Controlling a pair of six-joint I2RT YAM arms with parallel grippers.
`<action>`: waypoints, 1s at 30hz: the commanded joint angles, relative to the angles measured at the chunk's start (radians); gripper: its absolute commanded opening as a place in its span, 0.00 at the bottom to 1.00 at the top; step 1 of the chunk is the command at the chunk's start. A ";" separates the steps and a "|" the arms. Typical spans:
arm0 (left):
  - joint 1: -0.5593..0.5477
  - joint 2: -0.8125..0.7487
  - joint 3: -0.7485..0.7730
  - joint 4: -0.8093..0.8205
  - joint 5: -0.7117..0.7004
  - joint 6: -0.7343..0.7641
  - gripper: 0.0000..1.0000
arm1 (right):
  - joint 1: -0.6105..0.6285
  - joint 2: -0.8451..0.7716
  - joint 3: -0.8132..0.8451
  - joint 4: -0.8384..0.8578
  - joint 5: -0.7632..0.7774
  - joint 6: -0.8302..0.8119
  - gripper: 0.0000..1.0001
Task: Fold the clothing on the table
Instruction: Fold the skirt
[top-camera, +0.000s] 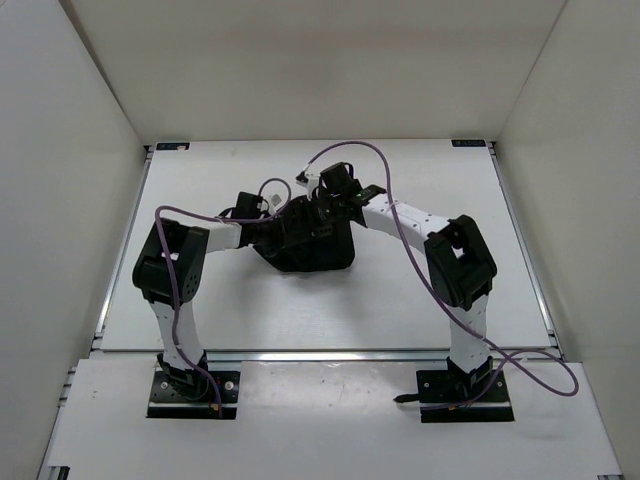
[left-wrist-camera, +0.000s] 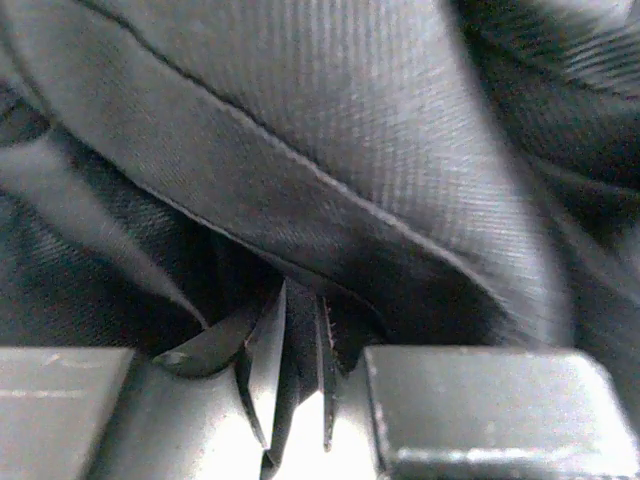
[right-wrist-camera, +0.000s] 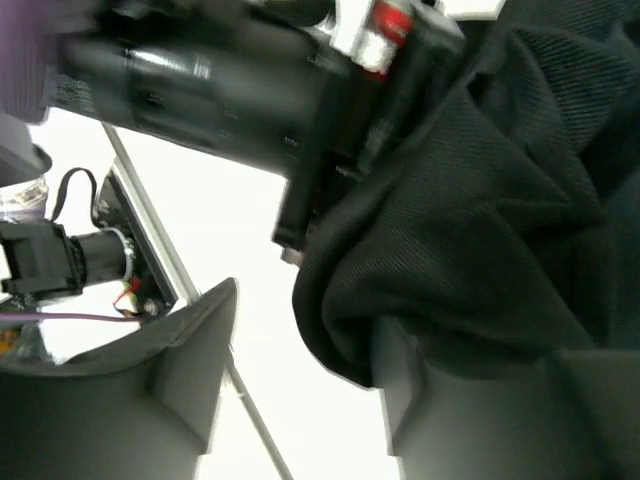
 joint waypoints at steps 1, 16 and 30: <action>0.032 -0.048 -0.036 -0.023 -0.013 0.013 0.31 | -0.023 -0.026 0.024 0.026 -0.052 0.022 0.59; 0.184 -0.392 -0.104 0.024 -0.020 -0.049 0.42 | -0.138 -0.402 -0.264 0.142 0.175 -0.015 0.37; 0.069 -0.584 -0.111 -0.005 -0.066 -0.072 0.13 | -0.080 -0.124 -0.113 0.093 0.214 -0.105 0.01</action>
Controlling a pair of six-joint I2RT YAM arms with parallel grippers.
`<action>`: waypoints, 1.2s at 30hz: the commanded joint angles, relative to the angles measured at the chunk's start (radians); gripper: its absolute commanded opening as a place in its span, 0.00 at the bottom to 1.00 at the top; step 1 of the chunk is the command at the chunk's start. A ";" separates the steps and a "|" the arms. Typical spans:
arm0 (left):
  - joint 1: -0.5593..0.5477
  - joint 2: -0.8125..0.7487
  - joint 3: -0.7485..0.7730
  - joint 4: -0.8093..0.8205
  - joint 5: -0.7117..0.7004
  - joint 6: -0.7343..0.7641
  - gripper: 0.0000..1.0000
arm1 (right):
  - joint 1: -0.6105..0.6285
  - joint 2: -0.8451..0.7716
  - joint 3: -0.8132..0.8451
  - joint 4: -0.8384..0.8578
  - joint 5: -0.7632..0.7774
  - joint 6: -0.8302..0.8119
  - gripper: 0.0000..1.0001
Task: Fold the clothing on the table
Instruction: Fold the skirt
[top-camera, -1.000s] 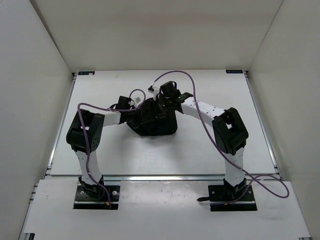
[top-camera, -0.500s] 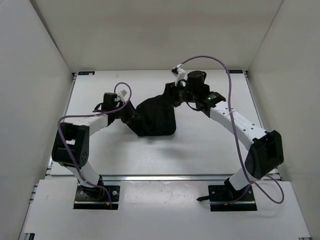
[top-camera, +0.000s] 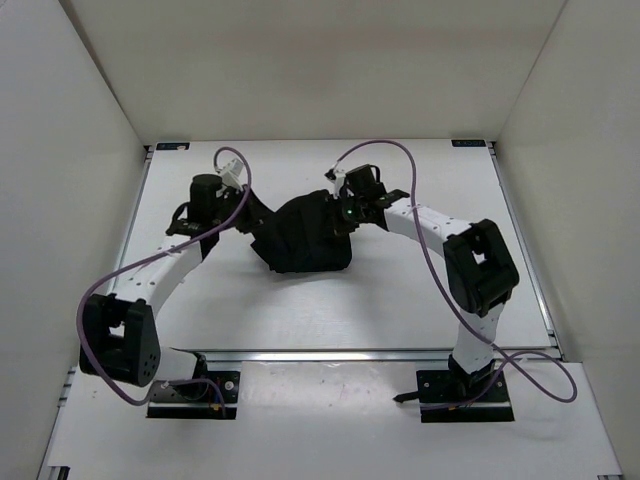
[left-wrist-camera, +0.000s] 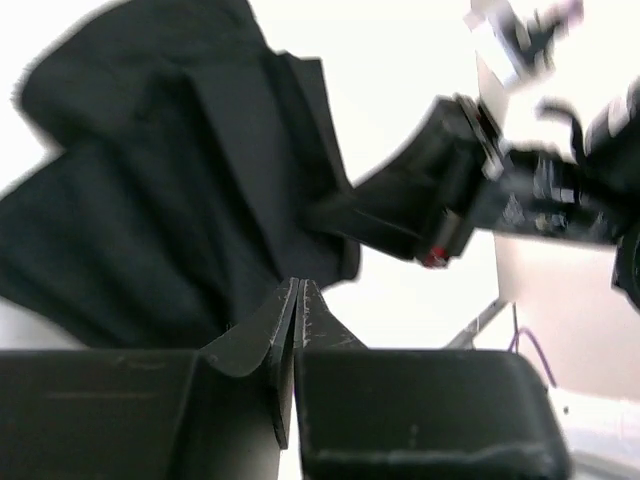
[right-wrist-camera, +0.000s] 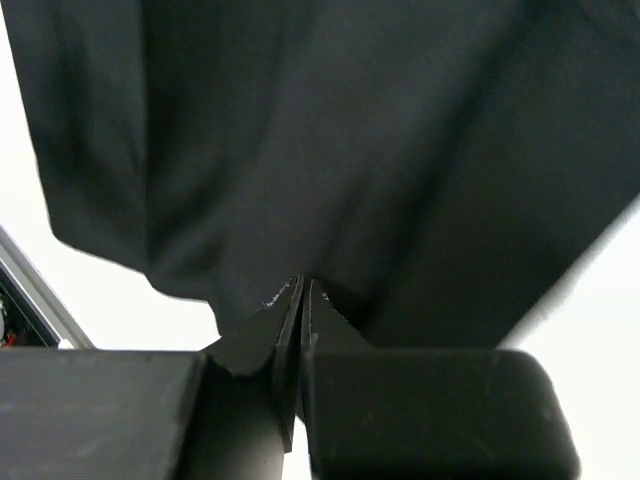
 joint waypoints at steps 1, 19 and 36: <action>-0.065 -0.027 -0.042 0.054 -0.018 -0.038 0.12 | 0.021 0.018 0.114 0.023 0.012 -0.019 0.01; -0.079 0.234 -0.124 0.002 -0.228 0.072 0.09 | -0.176 0.021 -0.016 0.048 -0.022 -0.016 0.00; -0.032 -0.028 0.202 -0.544 -0.618 0.368 0.99 | -0.292 -0.226 0.102 -0.309 0.165 -0.114 0.56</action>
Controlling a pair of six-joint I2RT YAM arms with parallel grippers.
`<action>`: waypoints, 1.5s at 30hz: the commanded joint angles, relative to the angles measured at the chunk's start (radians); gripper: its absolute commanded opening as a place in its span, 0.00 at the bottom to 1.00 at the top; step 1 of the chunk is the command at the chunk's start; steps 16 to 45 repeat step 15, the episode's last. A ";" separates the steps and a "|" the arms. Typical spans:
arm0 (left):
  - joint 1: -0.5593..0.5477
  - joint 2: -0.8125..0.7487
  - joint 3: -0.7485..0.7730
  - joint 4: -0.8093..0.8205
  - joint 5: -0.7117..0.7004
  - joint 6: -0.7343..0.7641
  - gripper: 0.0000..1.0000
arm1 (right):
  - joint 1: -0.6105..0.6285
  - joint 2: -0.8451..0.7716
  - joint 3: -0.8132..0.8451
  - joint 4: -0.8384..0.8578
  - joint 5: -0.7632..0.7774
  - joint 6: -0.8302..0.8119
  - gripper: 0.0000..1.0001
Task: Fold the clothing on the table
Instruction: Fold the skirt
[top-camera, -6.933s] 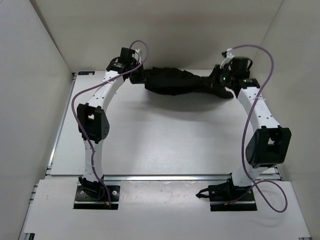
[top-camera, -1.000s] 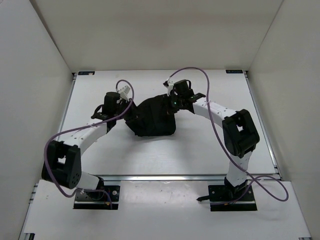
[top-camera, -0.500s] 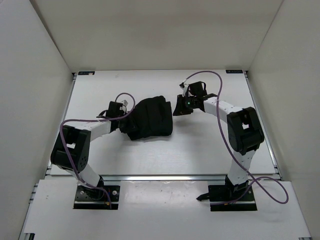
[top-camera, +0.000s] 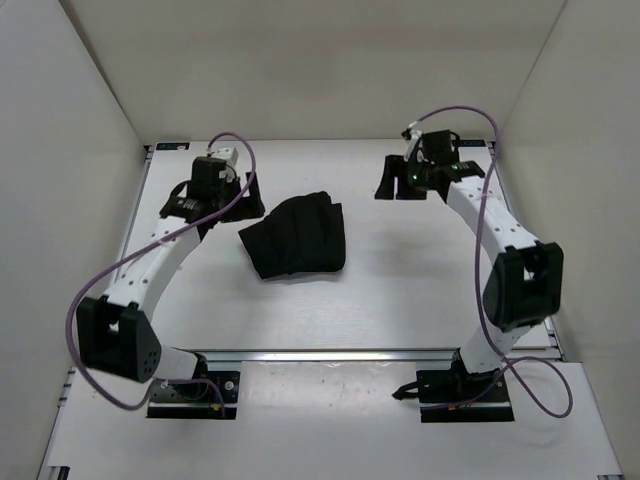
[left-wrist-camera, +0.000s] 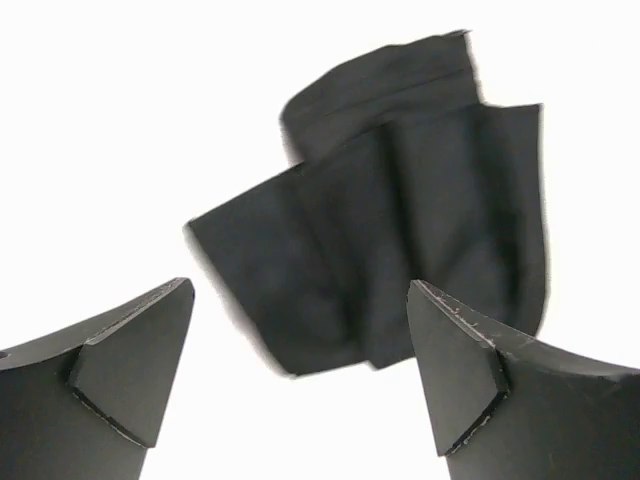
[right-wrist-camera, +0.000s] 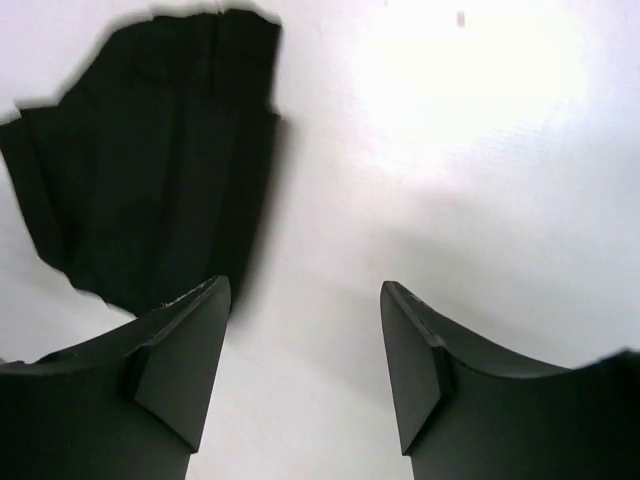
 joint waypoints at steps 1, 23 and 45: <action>0.063 -0.130 -0.094 -0.144 -0.138 0.067 0.99 | 0.041 -0.152 -0.163 0.014 0.080 -0.052 0.60; 0.015 -0.357 -0.378 -0.219 -0.069 0.004 0.99 | 0.141 -0.324 -0.512 0.195 0.049 0.049 0.59; 0.015 -0.357 -0.378 -0.219 -0.069 0.004 0.99 | 0.141 -0.324 -0.512 0.195 0.049 0.049 0.59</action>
